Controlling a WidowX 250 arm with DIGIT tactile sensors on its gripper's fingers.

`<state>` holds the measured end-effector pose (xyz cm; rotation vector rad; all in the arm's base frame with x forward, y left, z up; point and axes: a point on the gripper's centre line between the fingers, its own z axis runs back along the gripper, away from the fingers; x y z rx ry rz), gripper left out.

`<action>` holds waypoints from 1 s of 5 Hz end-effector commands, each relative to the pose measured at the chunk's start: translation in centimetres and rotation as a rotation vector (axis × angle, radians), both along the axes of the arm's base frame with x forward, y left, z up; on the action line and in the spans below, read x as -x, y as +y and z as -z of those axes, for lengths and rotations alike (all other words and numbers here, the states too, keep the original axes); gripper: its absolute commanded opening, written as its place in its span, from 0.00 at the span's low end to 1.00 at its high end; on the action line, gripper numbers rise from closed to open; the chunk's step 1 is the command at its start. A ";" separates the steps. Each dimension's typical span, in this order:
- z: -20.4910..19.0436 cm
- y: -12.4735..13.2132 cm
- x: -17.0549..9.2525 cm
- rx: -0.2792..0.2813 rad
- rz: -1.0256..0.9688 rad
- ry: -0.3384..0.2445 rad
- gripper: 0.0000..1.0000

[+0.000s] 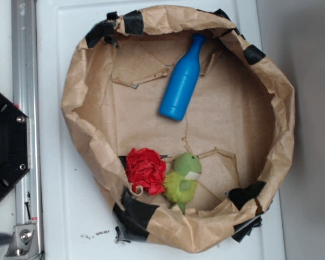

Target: Grab the red paper.

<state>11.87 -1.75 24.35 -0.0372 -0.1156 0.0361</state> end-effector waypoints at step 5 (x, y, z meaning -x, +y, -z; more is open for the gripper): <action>9.4 3.6 -11.6 0.244 -0.577 0.145 1.00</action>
